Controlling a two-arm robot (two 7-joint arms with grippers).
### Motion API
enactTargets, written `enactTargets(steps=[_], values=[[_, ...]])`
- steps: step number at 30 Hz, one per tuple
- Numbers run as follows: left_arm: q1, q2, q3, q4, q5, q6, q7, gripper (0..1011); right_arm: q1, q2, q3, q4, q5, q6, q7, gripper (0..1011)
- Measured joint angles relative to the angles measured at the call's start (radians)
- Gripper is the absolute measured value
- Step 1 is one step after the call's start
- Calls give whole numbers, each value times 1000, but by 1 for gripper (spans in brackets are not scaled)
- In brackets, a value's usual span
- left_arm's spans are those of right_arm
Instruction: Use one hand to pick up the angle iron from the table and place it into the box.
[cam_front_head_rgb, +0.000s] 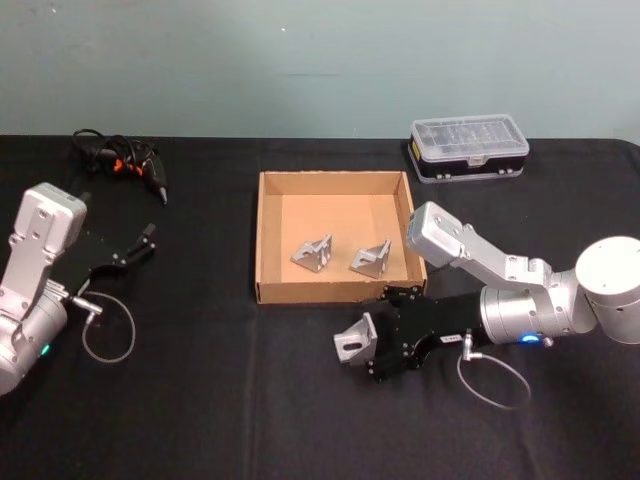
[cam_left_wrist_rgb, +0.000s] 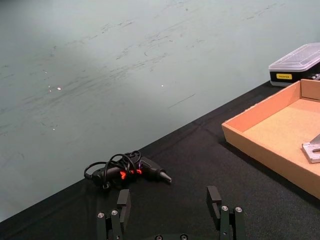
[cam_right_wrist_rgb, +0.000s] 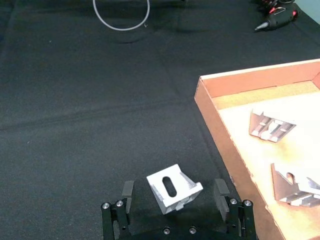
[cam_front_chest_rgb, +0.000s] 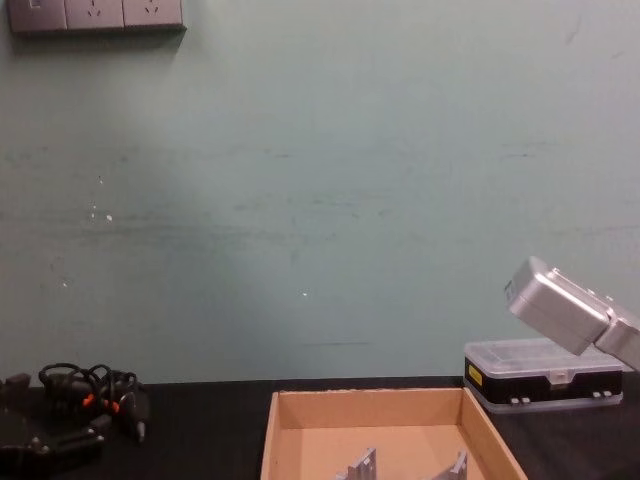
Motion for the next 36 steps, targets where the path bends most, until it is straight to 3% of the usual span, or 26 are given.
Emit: enactTargets(steps=[21, 30, 36], values=[[0, 0, 0, 0, 0, 0, 0, 1000, 9, -12, -13, 9, 0, -4, -1, 969], [0, 0, 0, 0, 0, 0, 0, 1000, -2, -2, -8, -6, 0, 0, -13, 734], [0, 0, 0, 0, 0, 0, 0, 1000, -5, 2, -6, -10, 0, -3, -13, 517]])
